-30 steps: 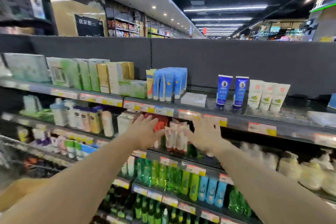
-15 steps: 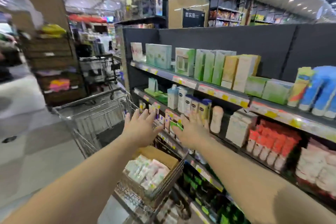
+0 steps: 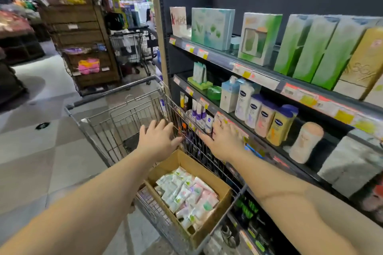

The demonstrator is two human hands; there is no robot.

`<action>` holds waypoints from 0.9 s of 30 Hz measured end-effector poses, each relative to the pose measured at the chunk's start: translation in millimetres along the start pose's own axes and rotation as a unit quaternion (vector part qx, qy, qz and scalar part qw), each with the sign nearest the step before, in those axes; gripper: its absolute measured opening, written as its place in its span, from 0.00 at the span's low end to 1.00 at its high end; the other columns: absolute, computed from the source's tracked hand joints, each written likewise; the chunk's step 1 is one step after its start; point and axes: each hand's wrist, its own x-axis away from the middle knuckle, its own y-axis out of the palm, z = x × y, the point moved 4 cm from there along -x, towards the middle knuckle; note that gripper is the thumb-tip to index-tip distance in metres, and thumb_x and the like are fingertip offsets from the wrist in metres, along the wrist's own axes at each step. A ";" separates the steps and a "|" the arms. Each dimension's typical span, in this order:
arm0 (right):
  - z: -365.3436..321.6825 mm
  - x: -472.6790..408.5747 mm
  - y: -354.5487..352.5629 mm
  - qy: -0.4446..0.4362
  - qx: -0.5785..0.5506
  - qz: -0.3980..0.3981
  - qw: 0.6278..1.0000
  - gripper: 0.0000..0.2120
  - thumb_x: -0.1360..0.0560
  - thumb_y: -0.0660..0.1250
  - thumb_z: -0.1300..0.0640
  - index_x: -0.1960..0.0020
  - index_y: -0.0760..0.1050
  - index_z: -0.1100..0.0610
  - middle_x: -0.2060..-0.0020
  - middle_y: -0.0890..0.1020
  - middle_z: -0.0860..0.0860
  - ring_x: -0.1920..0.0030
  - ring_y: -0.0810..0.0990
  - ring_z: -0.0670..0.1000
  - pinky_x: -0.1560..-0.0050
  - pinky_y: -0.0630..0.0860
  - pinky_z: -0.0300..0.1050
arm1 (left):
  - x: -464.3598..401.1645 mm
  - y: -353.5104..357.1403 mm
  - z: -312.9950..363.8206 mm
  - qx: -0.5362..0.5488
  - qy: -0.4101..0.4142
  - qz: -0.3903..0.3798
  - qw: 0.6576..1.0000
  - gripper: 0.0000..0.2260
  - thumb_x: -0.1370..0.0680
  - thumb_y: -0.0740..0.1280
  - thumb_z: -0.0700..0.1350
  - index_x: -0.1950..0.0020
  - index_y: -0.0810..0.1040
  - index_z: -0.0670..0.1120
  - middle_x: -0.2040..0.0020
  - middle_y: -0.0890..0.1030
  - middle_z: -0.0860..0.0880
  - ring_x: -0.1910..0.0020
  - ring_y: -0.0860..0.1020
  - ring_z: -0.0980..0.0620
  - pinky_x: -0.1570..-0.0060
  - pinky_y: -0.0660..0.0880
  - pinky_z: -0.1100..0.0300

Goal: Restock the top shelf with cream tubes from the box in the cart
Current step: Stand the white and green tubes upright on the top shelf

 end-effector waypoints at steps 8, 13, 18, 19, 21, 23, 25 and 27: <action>11.7 -69.2 103.7 0.085 -0.084 -0.058 0.991 0.26 0.22 0.58 0.39 0.31 0.68 0.54 0.35 0.75 0.57 0.36 0.73 0.61 0.40 0.74 0.54 | -83.4 110.2 -47.9 0.003 0.011 -0.123 0.992 0.32 0.21 0.55 0.65 0.21 0.54 0.52 0.21 0.55 0.49 0.22 0.51 0.44 0.24 0.47 0.41; 19.1 -81.7 202.1 0.205 -0.163 -0.165 0.951 0.24 0.21 0.60 0.42 0.30 0.66 0.54 0.42 0.79 0.56 0.47 0.80 0.59 0.49 0.78 0.52 | -130.7 192.7 -82.6 -0.019 0.075 -0.204 0.976 0.33 0.22 0.57 0.66 0.22 0.55 0.53 0.21 0.57 0.50 0.23 0.55 0.46 0.26 0.51 0.42; 11.7 -83.3 311.5 0.289 -0.229 -0.223 0.902 0.26 0.20 0.58 0.45 0.25 0.61 0.52 0.38 0.78 0.55 0.49 0.77 0.55 0.54 0.72 0.44 | -149.7 272.5 -113.2 -0.023 0.130 -0.248 0.960 0.31 0.23 0.57 0.66 0.23 0.58 0.54 0.23 0.62 0.52 0.24 0.59 0.47 0.27 0.56 0.44; 8.0 -80.1 336.1 0.308 -0.242 -0.243 0.887 0.27 0.20 0.58 0.46 0.24 0.59 0.52 0.37 0.77 0.56 0.50 0.76 0.55 0.57 0.71 0.43 | -150.0 288.8 -118.7 -0.019 0.133 -0.262 0.956 0.31 0.23 0.57 0.65 0.23 0.58 0.54 0.23 0.62 0.52 0.24 0.59 0.47 0.27 0.56 0.44; 1.5 -71.3 382.8 0.348 -0.259 -0.261 0.862 0.28 0.21 0.60 0.48 0.24 0.58 0.53 0.34 0.74 0.55 0.45 0.77 0.56 0.50 0.74 0.44 | -148.8 319.0 -126.2 -0.014 0.130 -0.288 0.949 0.32 0.23 0.58 0.65 0.23 0.58 0.53 0.23 0.62 0.51 0.24 0.58 0.46 0.27 0.55 0.45; -3.5 -63.8 421.9 0.391 -0.257 -0.269 0.842 0.26 0.22 0.61 0.47 0.27 0.60 0.54 0.35 0.71 0.57 0.42 0.76 0.59 0.42 0.75 0.50 | -148.0 345.0 -127.3 -0.009 0.129 -0.317 0.940 0.32 0.22 0.58 0.64 0.22 0.57 0.52 0.23 0.62 0.50 0.24 0.58 0.45 0.26 0.56 0.48; -7.3 -62.4 445.7 0.425 -0.249 -0.255 0.832 0.23 0.22 0.62 0.49 0.32 0.62 0.55 0.37 0.71 0.58 0.42 0.76 0.60 0.43 0.74 0.51 | -147.1 364.9 -123.4 0.010 0.137 -0.338 0.931 0.32 0.21 0.58 0.62 0.22 0.56 0.50 0.23 0.61 0.48 0.24 0.57 0.46 0.25 0.55 0.51; -9.2 -64.2 461.1 0.454 -0.259 -0.217 0.824 0.21 0.22 0.64 0.51 0.34 0.63 0.57 0.40 0.75 0.57 0.42 0.76 0.60 0.47 0.73 0.49 | -146.4 377.4 -119.0 0.033 0.149 -0.351 0.924 0.31 0.20 0.59 0.60 0.22 0.56 0.48 0.24 0.63 0.48 0.24 0.59 0.47 0.27 0.54 0.54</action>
